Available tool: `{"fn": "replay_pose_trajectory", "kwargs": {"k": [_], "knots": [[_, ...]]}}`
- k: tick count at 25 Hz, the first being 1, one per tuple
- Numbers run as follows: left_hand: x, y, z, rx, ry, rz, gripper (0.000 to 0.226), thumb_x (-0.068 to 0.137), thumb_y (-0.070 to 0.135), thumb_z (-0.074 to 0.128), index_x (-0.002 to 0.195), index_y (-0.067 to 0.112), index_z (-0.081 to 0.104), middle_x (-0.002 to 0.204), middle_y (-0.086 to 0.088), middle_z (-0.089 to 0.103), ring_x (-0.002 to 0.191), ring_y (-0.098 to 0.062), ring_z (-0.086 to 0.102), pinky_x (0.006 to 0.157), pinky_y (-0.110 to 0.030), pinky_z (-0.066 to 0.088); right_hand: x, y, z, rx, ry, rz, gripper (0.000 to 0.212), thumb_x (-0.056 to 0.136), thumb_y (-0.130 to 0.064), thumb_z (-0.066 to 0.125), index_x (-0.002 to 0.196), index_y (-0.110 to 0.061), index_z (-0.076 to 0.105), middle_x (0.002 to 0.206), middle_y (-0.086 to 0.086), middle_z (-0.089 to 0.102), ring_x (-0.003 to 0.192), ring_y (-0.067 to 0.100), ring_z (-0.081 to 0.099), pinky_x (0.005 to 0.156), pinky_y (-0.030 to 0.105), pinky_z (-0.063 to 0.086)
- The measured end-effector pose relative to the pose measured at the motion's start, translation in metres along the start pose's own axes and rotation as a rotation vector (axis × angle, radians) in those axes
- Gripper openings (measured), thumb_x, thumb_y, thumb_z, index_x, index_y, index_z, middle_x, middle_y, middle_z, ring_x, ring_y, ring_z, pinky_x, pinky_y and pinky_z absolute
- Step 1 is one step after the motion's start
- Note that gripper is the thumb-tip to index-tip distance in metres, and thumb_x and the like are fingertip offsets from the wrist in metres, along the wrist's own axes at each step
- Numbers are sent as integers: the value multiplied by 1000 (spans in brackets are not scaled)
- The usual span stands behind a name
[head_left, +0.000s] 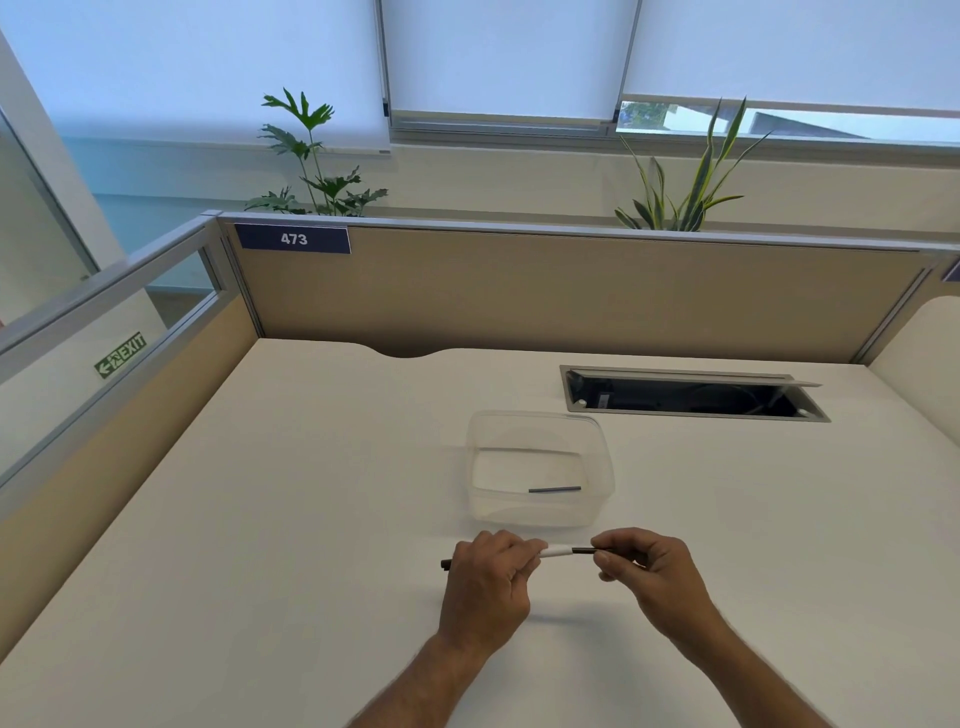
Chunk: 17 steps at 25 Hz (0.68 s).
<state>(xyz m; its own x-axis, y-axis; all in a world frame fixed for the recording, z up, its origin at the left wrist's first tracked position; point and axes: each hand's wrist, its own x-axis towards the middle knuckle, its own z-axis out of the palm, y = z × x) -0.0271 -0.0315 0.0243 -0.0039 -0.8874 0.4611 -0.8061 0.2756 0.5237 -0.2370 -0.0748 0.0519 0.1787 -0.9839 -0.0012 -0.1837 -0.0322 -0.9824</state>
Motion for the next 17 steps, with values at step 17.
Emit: {"fn": "replay_pose_trajectory", "kwargs": {"k": [17], "knots": [[0,2,2,-179,-99,-13,20,87,25,64,106,20,70,93,3,74,82,-19,61,73,-38,52,0,4,6,-40,-93,-43,22,78,11,74,88,-8,73,70,13,75,65,28,72,64,27,59]]}}
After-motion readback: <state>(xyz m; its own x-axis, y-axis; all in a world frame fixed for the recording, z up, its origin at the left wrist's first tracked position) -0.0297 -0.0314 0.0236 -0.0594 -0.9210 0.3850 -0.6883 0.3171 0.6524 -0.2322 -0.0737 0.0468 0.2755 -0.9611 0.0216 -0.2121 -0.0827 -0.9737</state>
